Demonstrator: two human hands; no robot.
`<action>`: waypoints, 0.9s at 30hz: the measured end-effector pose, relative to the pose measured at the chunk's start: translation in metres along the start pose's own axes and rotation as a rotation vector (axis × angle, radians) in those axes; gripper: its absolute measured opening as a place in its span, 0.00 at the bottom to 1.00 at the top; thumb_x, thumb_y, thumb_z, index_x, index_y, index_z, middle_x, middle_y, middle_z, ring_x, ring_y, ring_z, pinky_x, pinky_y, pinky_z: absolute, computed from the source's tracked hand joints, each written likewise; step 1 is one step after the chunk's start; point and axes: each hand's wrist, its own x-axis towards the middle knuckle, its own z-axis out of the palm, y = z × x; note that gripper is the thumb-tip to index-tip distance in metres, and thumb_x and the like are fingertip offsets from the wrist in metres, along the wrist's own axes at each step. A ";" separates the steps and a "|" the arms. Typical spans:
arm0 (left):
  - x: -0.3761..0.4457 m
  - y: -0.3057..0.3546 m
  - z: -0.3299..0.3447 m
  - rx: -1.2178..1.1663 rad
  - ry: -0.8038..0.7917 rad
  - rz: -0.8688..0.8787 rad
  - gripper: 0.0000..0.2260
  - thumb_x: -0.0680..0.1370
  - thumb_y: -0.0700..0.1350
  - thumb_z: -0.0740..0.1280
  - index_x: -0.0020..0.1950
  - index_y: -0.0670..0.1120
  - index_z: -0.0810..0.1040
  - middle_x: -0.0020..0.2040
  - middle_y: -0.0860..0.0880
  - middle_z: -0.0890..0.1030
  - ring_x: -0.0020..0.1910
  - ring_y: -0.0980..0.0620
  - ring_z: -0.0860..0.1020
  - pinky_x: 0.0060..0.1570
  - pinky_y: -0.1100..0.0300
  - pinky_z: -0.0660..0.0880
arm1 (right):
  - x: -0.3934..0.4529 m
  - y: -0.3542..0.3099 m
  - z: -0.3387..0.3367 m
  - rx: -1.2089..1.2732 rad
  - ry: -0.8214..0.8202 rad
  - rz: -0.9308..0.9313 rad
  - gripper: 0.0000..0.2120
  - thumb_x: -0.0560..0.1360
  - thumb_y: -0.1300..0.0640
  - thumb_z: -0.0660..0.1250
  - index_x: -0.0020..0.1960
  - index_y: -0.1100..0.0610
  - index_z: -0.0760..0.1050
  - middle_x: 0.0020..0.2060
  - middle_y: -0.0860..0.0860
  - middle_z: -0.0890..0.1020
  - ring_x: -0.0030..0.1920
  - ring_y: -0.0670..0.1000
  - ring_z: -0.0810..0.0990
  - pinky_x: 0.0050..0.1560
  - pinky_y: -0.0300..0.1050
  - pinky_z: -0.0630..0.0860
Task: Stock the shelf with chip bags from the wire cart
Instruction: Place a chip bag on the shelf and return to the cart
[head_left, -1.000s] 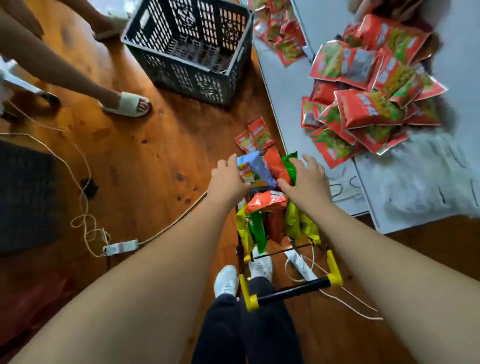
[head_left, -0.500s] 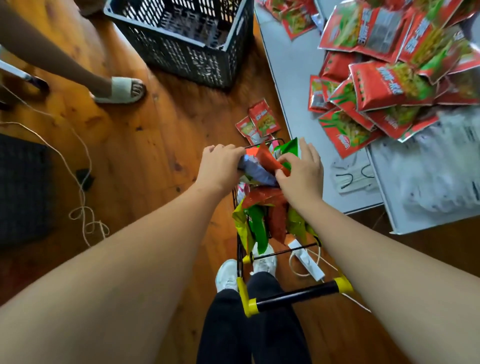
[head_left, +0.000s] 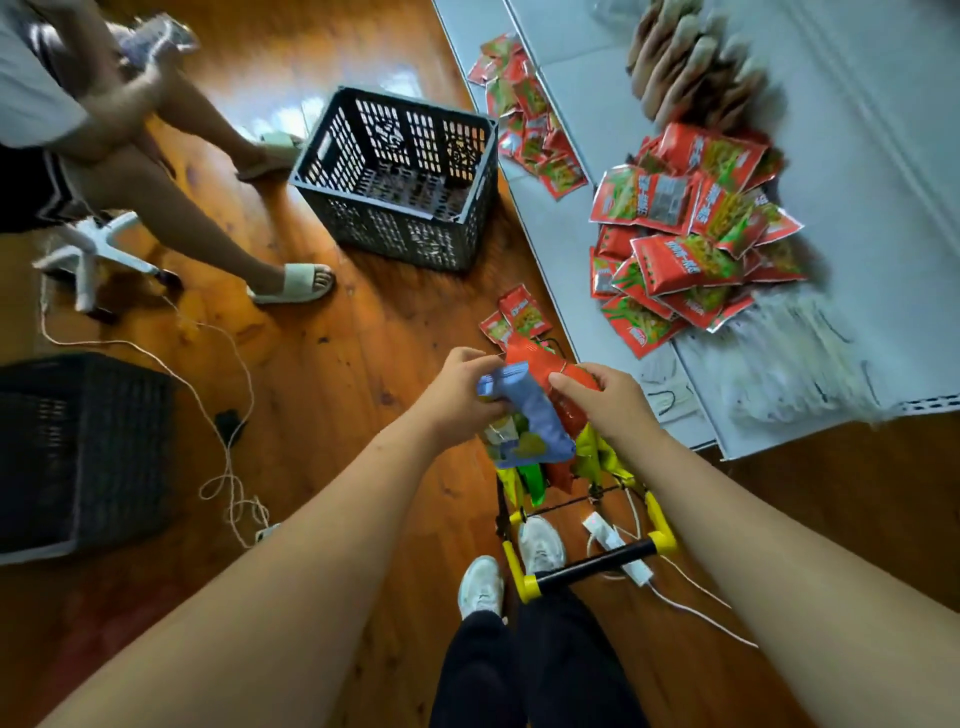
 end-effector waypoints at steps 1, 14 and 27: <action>-0.014 0.014 -0.007 -0.043 0.006 0.011 0.24 0.74 0.43 0.75 0.68 0.46 0.74 0.66 0.45 0.68 0.64 0.50 0.70 0.60 0.65 0.68 | -0.017 -0.013 -0.007 0.103 -0.014 0.033 0.13 0.68 0.44 0.72 0.43 0.53 0.83 0.40 0.52 0.85 0.41 0.50 0.80 0.49 0.53 0.78; -0.165 0.176 -0.020 -0.247 0.166 0.382 0.38 0.70 0.45 0.79 0.75 0.49 0.65 0.65 0.49 0.66 0.63 0.56 0.69 0.62 0.67 0.66 | -0.242 -0.090 -0.107 0.536 0.009 -0.077 0.07 0.79 0.57 0.63 0.55 0.52 0.78 0.35 0.41 0.84 0.35 0.39 0.81 0.34 0.32 0.76; -0.310 0.356 0.156 -0.492 -0.421 0.417 0.34 0.75 0.42 0.74 0.77 0.46 0.61 0.67 0.47 0.76 0.64 0.48 0.77 0.52 0.66 0.78 | -0.485 0.013 -0.270 0.621 0.668 -0.183 0.09 0.72 0.57 0.74 0.52 0.53 0.82 0.45 0.52 0.86 0.44 0.51 0.84 0.46 0.49 0.80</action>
